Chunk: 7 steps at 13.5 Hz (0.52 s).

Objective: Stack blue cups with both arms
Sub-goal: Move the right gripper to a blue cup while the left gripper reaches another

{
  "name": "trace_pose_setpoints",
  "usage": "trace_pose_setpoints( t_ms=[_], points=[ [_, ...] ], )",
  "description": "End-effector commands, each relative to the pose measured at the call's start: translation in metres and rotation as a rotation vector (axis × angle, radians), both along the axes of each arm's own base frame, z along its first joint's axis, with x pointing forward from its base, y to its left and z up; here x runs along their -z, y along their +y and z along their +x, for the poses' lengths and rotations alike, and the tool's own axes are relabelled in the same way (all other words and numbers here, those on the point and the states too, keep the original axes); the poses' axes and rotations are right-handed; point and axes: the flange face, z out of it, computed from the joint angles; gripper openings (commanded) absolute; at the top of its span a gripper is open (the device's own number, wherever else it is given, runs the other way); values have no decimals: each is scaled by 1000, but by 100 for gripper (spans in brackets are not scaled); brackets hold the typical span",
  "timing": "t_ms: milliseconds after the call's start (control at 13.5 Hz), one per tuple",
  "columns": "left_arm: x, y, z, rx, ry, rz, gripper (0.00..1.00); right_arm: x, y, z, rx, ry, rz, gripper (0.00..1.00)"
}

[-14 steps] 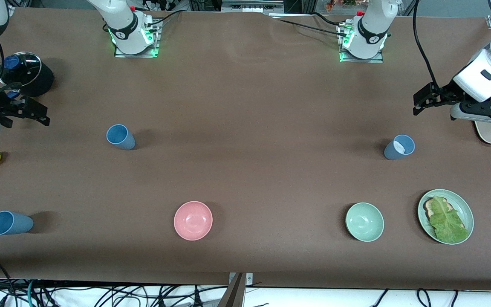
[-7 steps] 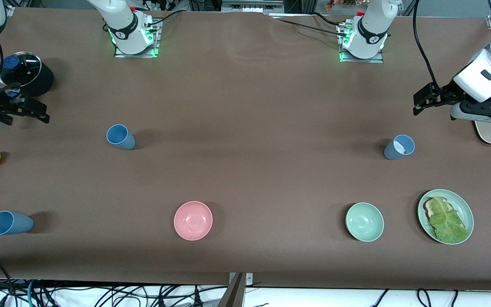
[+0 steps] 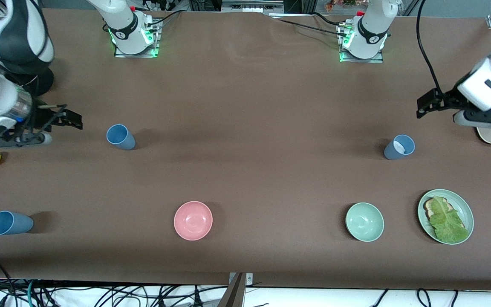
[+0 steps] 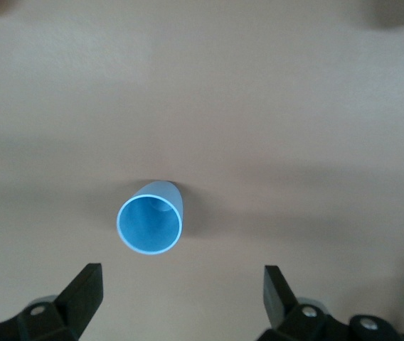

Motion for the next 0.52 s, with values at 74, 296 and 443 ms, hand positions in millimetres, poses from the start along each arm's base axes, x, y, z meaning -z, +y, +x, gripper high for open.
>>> trace_pose_setpoints(
  t_ms=[74, 296, 443],
  points=[
    [74, 59, 18, -16, 152, 46, 100, 59, 0, -21, -7, -22, -3, 100],
    [131, 89, 28, -32, 160, 65, 100, 95, 1, -21, -10, 13, -5, 100],
    [177, 90, 20, -24, 144, 62, 100, 115, 3, -28, -13, 22, -5, 100]
  ],
)
